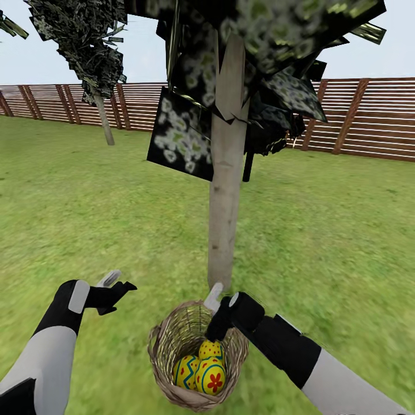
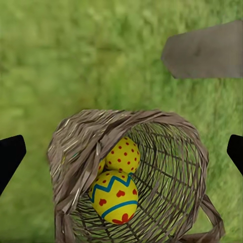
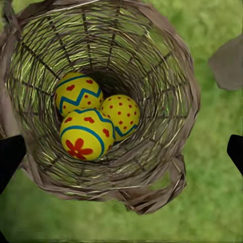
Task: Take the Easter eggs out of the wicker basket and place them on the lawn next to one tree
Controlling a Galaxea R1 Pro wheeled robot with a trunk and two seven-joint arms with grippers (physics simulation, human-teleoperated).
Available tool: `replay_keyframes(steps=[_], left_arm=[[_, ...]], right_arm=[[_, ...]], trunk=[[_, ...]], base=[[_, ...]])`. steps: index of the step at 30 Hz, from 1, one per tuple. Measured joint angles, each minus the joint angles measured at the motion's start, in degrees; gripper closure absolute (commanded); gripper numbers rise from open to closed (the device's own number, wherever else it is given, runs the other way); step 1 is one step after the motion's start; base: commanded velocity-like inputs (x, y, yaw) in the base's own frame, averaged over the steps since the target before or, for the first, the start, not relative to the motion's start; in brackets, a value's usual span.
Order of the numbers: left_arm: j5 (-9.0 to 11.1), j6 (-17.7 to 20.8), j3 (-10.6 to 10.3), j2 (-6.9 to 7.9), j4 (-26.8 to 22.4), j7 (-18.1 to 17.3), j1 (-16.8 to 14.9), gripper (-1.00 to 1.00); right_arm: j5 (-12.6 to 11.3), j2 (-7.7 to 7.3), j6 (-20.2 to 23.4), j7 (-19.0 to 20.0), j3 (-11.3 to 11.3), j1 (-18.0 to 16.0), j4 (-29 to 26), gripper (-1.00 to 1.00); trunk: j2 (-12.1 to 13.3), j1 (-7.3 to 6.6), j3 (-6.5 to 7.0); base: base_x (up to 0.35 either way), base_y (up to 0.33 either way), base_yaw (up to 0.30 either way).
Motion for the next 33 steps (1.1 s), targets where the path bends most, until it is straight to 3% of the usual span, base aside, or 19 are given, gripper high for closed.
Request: replay_keyframes(steps=[3, 6, 15, 19, 25, 26, 33], left_arm=[[0.0, 0.0, 0.0, -0.08, 0.0, 0.0, 0.0, -1.0], [0.0, 0.0, -0.1, -0.08, 0.0, 0.0, 0.0, -1.0], [-0.1, 0.0, -0.1, -0.11, 0.0, 0.0, 0.0, -1.0], [0.0, 0.0, -0.1, -0.14, 0.0, 0.0, 0.0, -1.0], [-0.1, 0.0, -0.1, -0.15, 0.2, 0.0, 0.0, -1.0], [-0.1, 0.0, -0.2, -0.15, 0.2, 0.0, 0.0, -1.0], [-0.1, 0.0, -0.2, -0.15, 0.2, 0.1, 0.0, -1.0]], right_arm=[[0.4, 2.88, -0.4, 2.6, -0.1, 0.0, 6.7, -1.0], [0.8, 4.25, -1.3, 3.3, -0.1, -0.1, 11.6, -1.0], [0.5, 5.16, -2.1, 3.1, -0.4, -0.3, 15.2, -1.0], [0.5, 5.16, -2.1, 2.4, -1.0, -0.4, 15.1, -1.0], [0.2, 5.53, -1.9, 2.0, -11.3, -1.1, 15.7, -1.0], [0.1, 5.82, -1.8, 2.2, -13.2, -2.3, 17.9, -1.0], [-0.1, 8.58, -2.1, 2.2, -14.2, -6.5, 29.8, -1.0]], trunk=[[0.0, 0.0, 0.0], [0.0, 0.0, 0.0], [-2.8, 1.53, -1.25], [-2.8, 1.54, -1.26], [-4.4, 2.41, -1.97], [-4.8, 2.63, -2.15], [-6.0, 3.29, -2.69]], base=[[0.0, 0.0, 0.0], [0.0, 0.0, 0.0], [0.0, 0.0, 0.0], [0.0, 0.0, 0.0], [0.0, 0.0, 0.0], [0.0, 0.0, 0.0], [0.0, 0.0, 0.0]])
